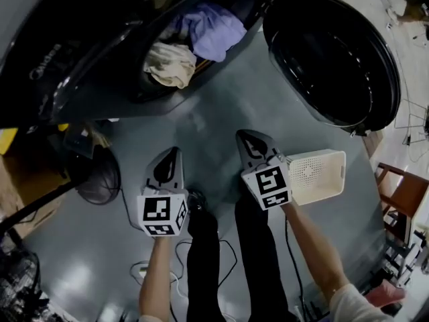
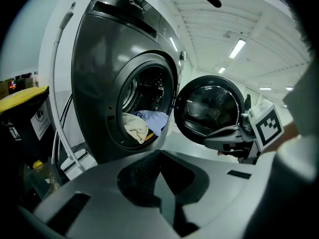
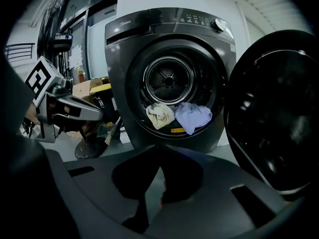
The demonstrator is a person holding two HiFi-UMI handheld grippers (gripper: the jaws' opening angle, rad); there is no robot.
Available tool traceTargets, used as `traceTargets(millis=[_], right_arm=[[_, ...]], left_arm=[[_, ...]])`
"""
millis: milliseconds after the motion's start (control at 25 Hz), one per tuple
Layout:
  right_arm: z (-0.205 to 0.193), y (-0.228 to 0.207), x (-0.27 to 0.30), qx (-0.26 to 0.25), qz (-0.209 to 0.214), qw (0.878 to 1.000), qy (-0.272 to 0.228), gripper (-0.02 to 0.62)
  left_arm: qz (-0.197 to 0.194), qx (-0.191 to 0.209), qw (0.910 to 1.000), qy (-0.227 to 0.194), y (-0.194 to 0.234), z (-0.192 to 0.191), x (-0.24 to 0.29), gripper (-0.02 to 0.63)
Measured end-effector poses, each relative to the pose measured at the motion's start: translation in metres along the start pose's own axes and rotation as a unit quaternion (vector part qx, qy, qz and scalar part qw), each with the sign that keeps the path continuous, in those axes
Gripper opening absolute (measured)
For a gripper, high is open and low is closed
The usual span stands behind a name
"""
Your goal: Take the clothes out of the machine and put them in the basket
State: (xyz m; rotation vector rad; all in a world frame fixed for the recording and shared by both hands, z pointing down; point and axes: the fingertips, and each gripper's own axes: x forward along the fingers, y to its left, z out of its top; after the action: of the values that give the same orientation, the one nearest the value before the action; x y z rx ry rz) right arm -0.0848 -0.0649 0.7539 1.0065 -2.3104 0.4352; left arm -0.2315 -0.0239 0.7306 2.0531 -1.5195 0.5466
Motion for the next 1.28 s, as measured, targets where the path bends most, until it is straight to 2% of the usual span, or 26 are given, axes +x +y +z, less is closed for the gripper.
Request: traceTargets(millis=[400, 680, 720, 800, 840, 880, 1080, 1200, 1280], right_arm=[[0.003, 0.008, 0.082, -0.011, 0.005, 1.0, -0.022, 0.023], [0.03, 0.005, 0.134, -0.009, 0.013, 0.999, -0.043, 0.025], [0.036, 0.007, 0.142, 0.0, 0.024, 0.999, -0.047, 0.044], [0.052, 0.009, 0.156, 0.019, 0.047, 0.996, -0.069, 0.221], [0.06, 0.01, 0.163, 0.024, 0.054, 0.995, -0.083, 0.292], [0.069, 0.009, 0.171, 0.025, 0.058, 0.994, -0.094, 0.333], [0.098, -0.009, 0.216, 0.055, 0.058, 0.99, -0.115, 0.435], [0.108, -0.015, 0.241, 0.076, 0.069, 0.989, -0.105, 0.449], [0.105, -0.01, 0.256, 0.072, 0.081, 0.99, -0.087, 0.449]], left_arm=[[-0.008, 0.004, 0.9999, -0.009, 0.02, -0.031, 0.033, 0.018], [-0.011, 0.015, 0.9997, -0.016, 0.034, -0.034, 0.044, 0.019], [-0.013, 0.018, 0.9996, -0.018, 0.035, -0.032, 0.046, 0.019], [-0.018, 0.024, 0.9993, -0.022, 0.035, -0.028, 0.05, 0.018], [-0.019, 0.026, 0.9992, -0.024, 0.034, -0.027, 0.052, 0.019], [-0.021, 0.027, 0.9991, -0.025, 0.034, -0.026, 0.054, 0.019], [-0.018, 0.029, 0.9988, -0.036, 0.036, -0.022, 0.061, 0.019], [-0.013, 0.031, 0.9986, -0.041, 0.04, -0.021, 0.065, 0.02], [-0.008, 0.031, 0.9986, -0.043, 0.044, -0.021, 0.065, 0.019]])
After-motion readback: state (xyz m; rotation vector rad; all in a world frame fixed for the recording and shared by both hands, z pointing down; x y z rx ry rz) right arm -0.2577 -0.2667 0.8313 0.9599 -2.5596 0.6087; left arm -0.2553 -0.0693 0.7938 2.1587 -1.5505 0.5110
